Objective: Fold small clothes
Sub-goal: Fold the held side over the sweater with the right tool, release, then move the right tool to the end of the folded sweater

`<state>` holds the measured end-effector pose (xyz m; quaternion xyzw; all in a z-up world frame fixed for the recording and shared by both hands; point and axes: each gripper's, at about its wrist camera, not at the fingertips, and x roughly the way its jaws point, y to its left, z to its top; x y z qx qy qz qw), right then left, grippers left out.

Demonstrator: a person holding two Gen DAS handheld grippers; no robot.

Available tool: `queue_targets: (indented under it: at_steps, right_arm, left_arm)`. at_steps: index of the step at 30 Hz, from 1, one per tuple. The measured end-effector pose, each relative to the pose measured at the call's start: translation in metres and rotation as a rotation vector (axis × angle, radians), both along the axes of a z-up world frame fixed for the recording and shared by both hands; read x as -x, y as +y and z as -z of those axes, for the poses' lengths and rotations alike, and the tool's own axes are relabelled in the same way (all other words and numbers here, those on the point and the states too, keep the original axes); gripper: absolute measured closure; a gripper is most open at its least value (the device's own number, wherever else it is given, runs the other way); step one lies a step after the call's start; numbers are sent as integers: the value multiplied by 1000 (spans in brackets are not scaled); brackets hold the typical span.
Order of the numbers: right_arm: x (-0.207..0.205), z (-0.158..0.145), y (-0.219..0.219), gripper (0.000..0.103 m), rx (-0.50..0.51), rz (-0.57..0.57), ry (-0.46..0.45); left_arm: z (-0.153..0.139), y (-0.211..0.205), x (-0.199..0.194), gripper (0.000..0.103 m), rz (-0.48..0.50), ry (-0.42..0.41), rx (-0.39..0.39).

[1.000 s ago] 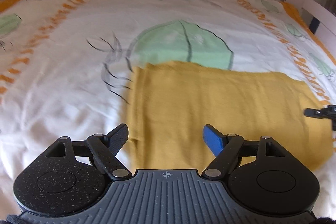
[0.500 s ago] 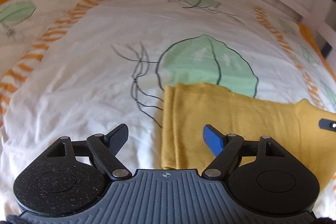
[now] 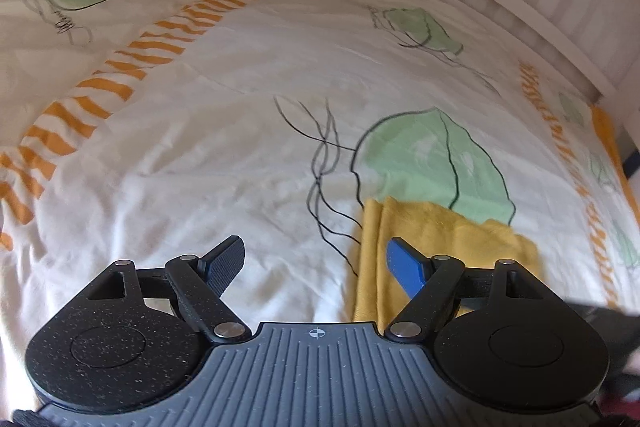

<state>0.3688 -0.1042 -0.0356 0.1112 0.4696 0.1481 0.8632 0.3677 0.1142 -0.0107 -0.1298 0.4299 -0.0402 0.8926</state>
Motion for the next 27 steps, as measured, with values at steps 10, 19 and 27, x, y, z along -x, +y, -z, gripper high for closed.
queue_targets:
  at_steps: [10, 19, 27]
  right_arm:
    - [-1, 15, 25, 43, -75, -26, -25]
    - [17, -22, -6, 42, -187, -23, -172]
    - [39, -16, -30, 41, -76, 8, -181]
  left_arm:
    - [1, 7, -4, 26, -12, 5, 10]
    - [2, 3, -2, 26, 1, 0, -13]
    - [7, -18, 0, 26, 93, 5, -36]
